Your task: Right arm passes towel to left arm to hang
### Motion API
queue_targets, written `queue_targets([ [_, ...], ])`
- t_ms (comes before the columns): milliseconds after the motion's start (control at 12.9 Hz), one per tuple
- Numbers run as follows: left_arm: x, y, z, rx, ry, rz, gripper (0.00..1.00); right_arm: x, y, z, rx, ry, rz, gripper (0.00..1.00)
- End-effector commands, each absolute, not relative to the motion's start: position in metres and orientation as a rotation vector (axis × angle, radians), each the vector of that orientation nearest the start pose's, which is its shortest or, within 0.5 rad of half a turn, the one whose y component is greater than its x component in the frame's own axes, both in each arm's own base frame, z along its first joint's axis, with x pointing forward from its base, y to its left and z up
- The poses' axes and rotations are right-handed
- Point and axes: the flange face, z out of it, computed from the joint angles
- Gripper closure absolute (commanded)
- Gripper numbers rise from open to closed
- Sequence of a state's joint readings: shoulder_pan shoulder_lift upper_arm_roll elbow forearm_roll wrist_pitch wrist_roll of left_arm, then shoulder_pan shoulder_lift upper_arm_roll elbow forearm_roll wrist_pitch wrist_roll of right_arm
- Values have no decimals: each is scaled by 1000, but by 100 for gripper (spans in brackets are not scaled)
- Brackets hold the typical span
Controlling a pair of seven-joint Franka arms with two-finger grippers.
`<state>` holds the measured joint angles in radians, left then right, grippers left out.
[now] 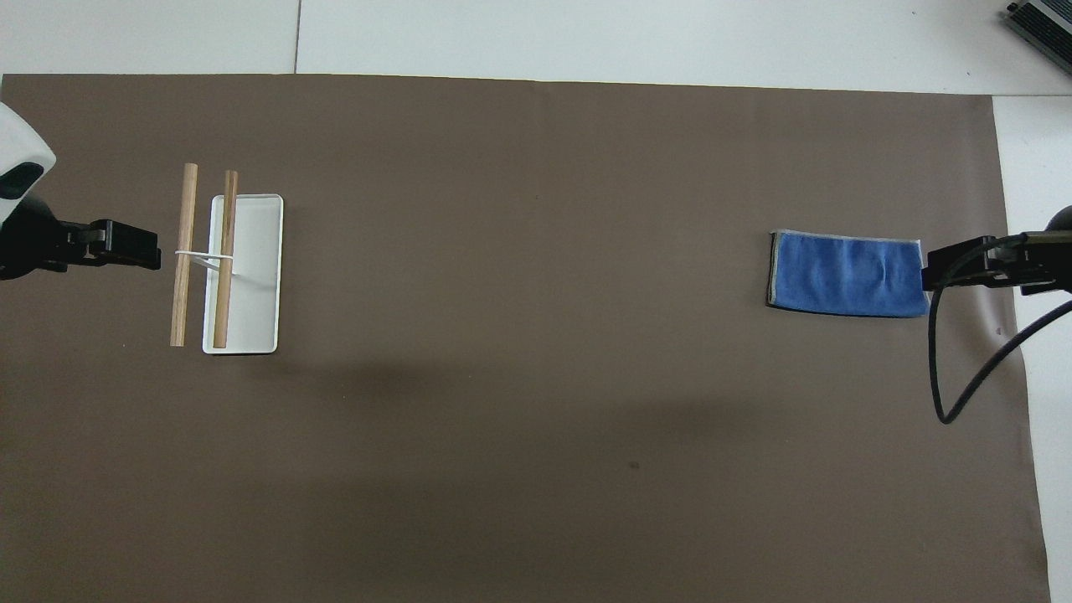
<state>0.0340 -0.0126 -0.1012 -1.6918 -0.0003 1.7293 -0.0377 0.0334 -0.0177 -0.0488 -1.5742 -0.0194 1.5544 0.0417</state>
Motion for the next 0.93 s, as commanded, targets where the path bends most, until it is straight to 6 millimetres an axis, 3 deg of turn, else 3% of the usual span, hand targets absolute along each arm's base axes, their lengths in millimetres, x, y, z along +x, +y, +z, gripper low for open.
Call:
queue_targets([
  [0, 554, -35, 591, -3145, 49, -84, 0, 542, -11, 631, -3141, 51, -19, 0],
  [854, 554, -35, 591, -3145, 49, -84, 0, 542, -16, 629, -3139, 70, -17, 0],
])
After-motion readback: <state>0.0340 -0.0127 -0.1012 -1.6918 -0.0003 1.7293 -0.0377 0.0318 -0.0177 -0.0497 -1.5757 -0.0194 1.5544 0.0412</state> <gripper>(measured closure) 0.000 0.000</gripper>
